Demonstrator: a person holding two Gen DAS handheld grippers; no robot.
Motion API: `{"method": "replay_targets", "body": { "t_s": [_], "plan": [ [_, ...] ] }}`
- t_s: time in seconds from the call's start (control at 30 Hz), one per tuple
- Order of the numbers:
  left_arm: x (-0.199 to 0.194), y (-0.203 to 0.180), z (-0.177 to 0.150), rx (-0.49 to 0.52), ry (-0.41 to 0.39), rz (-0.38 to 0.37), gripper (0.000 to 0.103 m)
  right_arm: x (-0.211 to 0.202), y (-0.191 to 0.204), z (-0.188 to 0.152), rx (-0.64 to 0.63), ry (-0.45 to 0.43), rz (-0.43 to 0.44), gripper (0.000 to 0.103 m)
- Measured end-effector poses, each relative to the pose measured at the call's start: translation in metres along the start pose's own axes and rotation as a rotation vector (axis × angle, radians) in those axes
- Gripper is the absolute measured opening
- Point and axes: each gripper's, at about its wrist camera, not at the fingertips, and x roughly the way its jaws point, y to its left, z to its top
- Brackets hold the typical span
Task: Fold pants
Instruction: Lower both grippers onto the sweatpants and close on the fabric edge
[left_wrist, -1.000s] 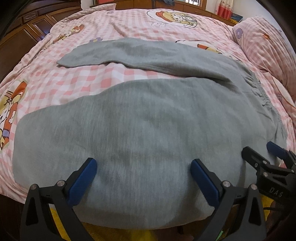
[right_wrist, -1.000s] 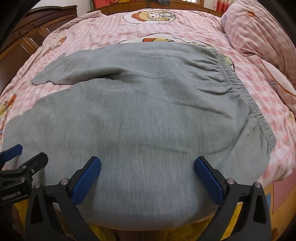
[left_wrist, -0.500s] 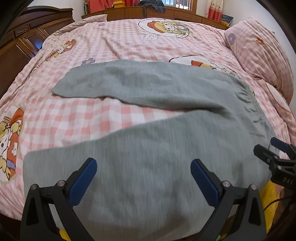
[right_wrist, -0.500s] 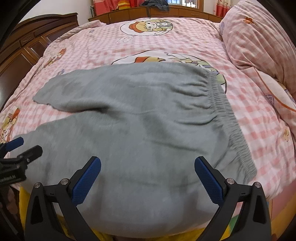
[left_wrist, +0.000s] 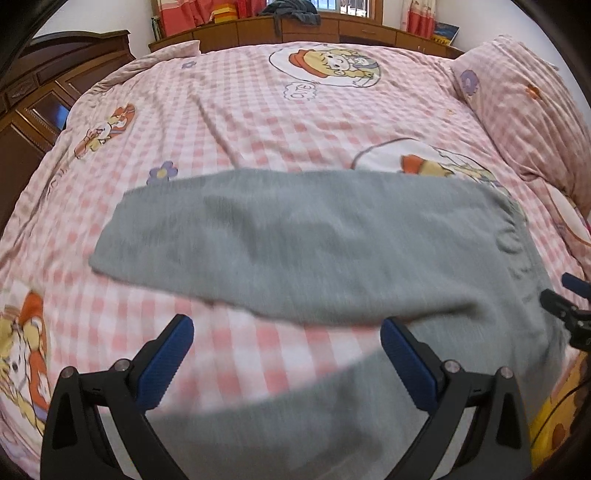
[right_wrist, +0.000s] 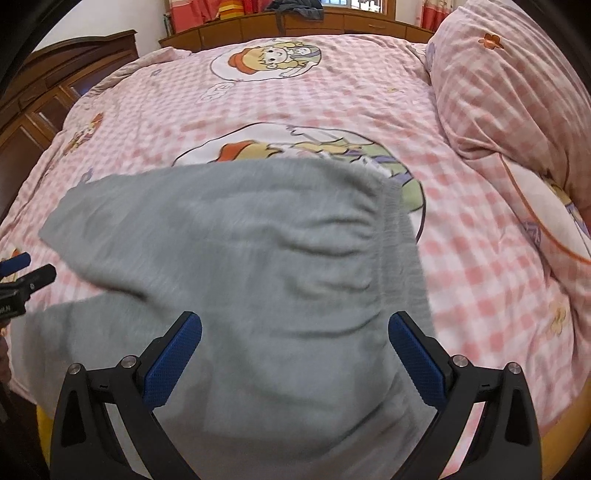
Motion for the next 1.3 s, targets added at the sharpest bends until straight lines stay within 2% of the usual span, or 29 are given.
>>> {"method": "replay_targets", "body": {
  "t_s": [0.27, 0.53, 0.67, 0.8, 0.97, 1.1, 1.13, 1.17, 1.2, 1.23, 1.27, 1.3],
  "plan": [
    [0.042, 0.028, 0.060, -0.012, 0.020, 0.031, 0.103, 0.035, -0.029, 0.043, 0.001, 0.039, -0.041, 0.103],
    [0.097, 0.065, 0.111, -0.054, 0.089, 0.040, 0.103, 0.077, -0.047, 0.077, -0.035, 0.088, -0.071, 0.103],
    [0.120, 0.077, 0.124, -0.084, 0.120, 0.025, 0.102, 0.098, -0.051, 0.093, -0.059, 0.108, -0.072, 0.103],
    [0.140, 0.076, 0.131, -0.045, 0.142, 0.028, 0.102, 0.116, -0.055, 0.103, -0.074, 0.131, -0.063, 0.102],
    [0.166, 0.080, 0.130, -0.071, 0.196, -0.006, 0.102, 0.134, -0.060, 0.106, -0.067, 0.158, -0.015, 0.099],
    [0.172, 0.078, 0.125, -0.065, 0.180, 0.020, 0.102, 0.141, -0.063, 0.108, -0.046, 0.153, -0.002, 0.099],
    [0.172, 0.075, 0.124, -0.052, 0.172, 0.030, 0.100, 0.142, -0.062, 0.107, -0.040, 0.147, -0.005, 0.098],
    [0.170, 0.072, 0.122, -0.039, 0.158, 0.028, 0.092, 0.142, -0.062, 0.105, -0.035, 0.138, -0.009, 0.098],
    [0.167, 0.069, 0.122, -0.033, 0.148, 0.020, 0.079, 0.141, -0.061, 0.105, -0.033, 0.127, -0.013, 0.094],
    [0.163, 0.065, 0.121, -0.024, 0.137, 0.006, 0.070, 0.140, -0.059, 0.105, -0.033, 0.121, -0.015, 0.088],
    [0.159, 0.060, 0.122, -0.017, 0.135, 0.001, 0.052, 0.137, -0.057, 0.104, -0.034, 0.110, -0.008, 0.082],
    [0.156, 0.057, 0.122, -0.007, 0.129, -0.008, 0.035, 0.134, -0.054, 0.104, -0.039, 0.100, 0.001, 0.069]
  ]
}}
